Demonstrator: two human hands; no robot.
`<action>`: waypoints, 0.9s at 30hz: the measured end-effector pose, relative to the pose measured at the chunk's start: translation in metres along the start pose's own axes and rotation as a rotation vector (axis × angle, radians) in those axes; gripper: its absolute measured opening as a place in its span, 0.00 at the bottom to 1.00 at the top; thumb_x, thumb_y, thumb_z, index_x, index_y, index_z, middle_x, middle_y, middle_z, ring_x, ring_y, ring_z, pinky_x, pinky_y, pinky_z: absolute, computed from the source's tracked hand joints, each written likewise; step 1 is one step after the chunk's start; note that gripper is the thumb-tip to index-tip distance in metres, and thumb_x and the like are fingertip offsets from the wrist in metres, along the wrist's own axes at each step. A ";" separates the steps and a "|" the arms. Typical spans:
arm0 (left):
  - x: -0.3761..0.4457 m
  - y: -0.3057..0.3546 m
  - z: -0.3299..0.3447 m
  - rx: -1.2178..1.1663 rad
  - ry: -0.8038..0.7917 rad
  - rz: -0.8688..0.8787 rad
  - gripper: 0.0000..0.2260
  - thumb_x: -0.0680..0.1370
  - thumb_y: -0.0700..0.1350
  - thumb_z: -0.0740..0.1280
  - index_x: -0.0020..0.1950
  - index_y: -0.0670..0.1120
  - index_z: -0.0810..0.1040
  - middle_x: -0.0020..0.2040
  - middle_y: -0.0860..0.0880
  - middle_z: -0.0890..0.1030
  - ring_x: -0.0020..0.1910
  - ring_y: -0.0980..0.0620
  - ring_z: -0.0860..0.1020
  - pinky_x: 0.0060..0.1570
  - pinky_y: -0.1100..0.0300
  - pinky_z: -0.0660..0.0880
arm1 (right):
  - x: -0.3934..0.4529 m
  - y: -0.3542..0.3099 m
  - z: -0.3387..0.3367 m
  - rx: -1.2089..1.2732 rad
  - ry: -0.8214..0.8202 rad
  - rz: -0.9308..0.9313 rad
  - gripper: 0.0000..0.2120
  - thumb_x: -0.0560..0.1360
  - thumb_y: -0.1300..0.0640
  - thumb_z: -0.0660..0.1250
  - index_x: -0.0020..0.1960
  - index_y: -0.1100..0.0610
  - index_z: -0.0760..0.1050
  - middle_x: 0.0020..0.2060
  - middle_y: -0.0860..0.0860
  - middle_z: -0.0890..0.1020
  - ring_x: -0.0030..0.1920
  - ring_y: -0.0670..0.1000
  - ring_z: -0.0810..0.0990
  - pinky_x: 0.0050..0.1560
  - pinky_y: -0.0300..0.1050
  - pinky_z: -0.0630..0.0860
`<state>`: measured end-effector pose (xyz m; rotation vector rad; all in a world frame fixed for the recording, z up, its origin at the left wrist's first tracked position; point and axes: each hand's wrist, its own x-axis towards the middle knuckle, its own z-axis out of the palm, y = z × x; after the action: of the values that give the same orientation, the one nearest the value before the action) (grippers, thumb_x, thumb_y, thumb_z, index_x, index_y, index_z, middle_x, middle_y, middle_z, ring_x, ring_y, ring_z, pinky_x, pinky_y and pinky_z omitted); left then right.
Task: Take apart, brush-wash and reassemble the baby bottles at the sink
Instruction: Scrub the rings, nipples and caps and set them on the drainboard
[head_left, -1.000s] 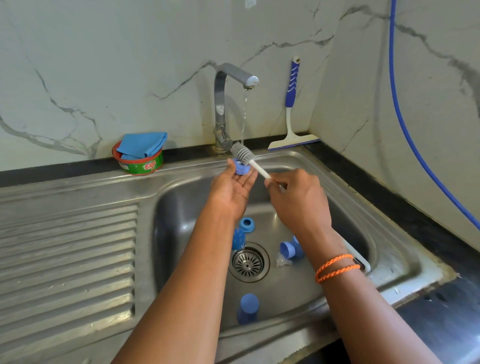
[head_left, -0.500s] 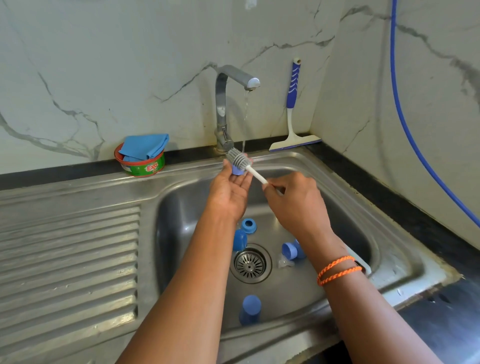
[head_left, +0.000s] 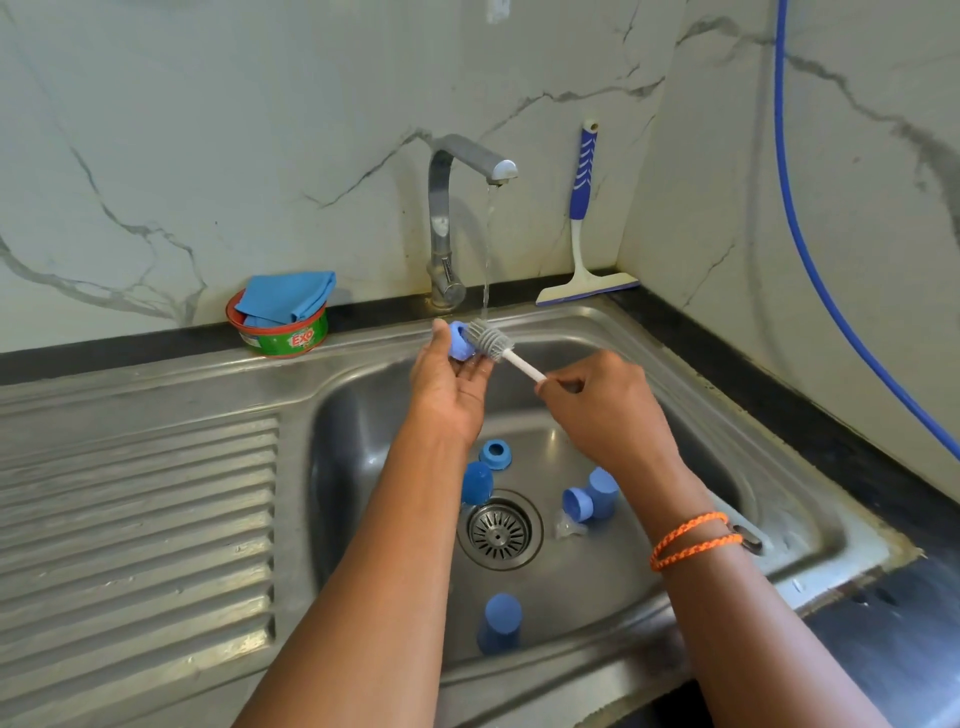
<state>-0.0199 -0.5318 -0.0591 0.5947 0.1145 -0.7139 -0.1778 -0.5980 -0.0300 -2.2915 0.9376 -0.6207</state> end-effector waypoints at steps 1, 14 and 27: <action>0.001 -0.001 0.001 0.042 0.007 0.015 0.15 0.83 0.46 0.69 0.66 0.39 0.76 0.57 0.37 0.83 0.50 0.43 0.85 0.50 0.49 0.85 | 0.001 0.002 -0.003 -0.010 -0.003 0.014 0.13 0.78 0.50 0.68 0.38 0.54 0.83 0.31 0.55 0.78 0.30 0.54 0.72 0.31 0.48 0.71; -0.009 -0.007 0.005 0.510 -0.019 0.189 0.17 0.72 0.34 0.79 0.60 0.43 0.84 0.49 0.44 0.85 0.38 0.52 0.75 0.36 0.64 0.74 | 0.001 0.002 -0.014 -0.012 0.148 0.017 0.10 0.78 0.50 0.68 0.41 0.48 0.85 0.33 0.54 0.80 0.35 0.59 0.79 0.35 0.48 0.75; -0.015 -0.006 0.009 0.510 -0.151 0.065 0.12 0.84 0.35 0.66 0.67 0.36 0.77 0.58 0.36 0.85 0.55 0.41 0.86 0.60 0.51 0.82 | -0.001 0.004 -0.020 -0.088 0.088 0.062 0.11 0.80 0.53 0.66 0.46 0.55 0.87 0.33 0.56 0.81 0.36 0.61 0.81 0.32 0.46 0.73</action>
<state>-0.0363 -0.5316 -0.0497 1.0228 -0.2341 -0.7246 -0.1928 -0.6061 -0.0186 -2.3176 1.0938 -0.6711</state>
